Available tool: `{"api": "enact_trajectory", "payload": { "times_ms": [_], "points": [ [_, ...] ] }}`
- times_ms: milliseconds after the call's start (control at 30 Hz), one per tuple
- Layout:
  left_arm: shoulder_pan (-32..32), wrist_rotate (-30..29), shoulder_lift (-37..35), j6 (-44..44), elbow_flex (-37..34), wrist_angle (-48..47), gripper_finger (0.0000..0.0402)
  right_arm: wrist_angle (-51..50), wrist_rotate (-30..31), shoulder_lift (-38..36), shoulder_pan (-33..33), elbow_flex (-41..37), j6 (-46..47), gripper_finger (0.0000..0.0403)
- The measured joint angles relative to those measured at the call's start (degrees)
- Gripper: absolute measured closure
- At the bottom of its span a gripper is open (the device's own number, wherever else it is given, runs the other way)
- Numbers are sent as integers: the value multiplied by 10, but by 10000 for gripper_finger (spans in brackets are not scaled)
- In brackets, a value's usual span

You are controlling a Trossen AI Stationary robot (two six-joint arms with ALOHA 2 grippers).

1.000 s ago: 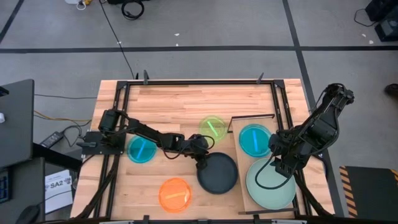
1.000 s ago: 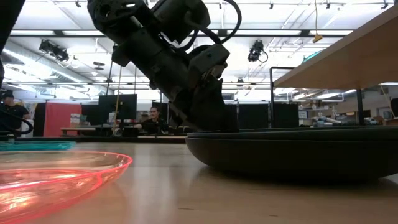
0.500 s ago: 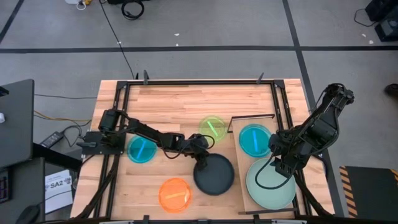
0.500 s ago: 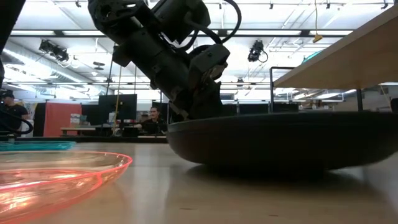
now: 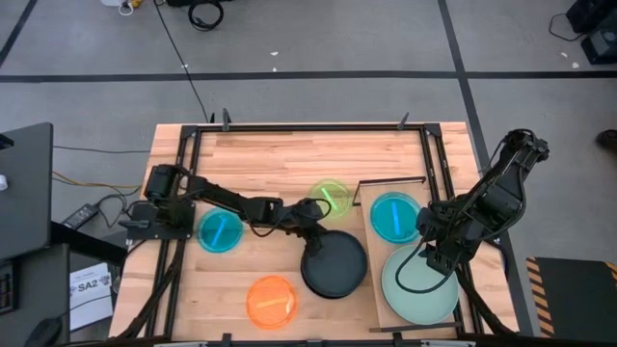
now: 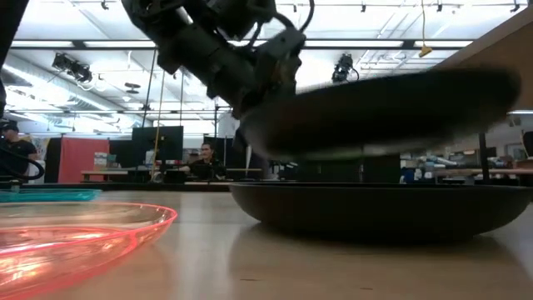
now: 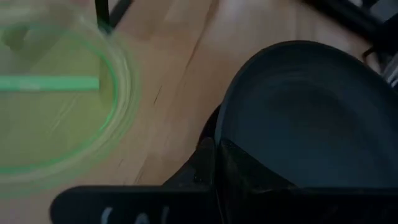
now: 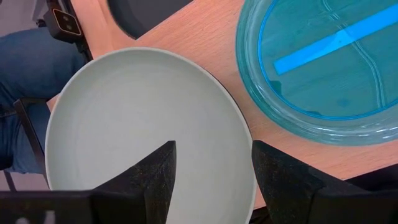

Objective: Place and stack plates onto a shelf
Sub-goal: Stack the black plate on top of the gray plate on the shelf

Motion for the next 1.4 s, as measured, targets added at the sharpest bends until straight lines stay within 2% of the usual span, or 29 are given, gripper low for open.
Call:
{"api": "enact_trajectory", "payload": {
  "times_ms": [167, 533, 833, 1133, 1400],
  "points": [
    [11, 26, -25, 3, 0, -2, 387, 0, 0, 0, 0, 0, 0, 187],
    [25, 44, -90, 40, 0, -111, 387, 4, 2, 0, 0, 0, 0, 187],
    [33, 44, -155, 63, 0, -153, 387, 13, 102, 0, -14, 0, 3, 187],
    [61, 41, -226, 92, 1, -179, 387, 43, 166, 0, -104, 0, 9, 187],
    [91, 39, -248, 90, 1, -180, 387, 130, 165, 0, -222, 0, 6, 187]
  ]
}}
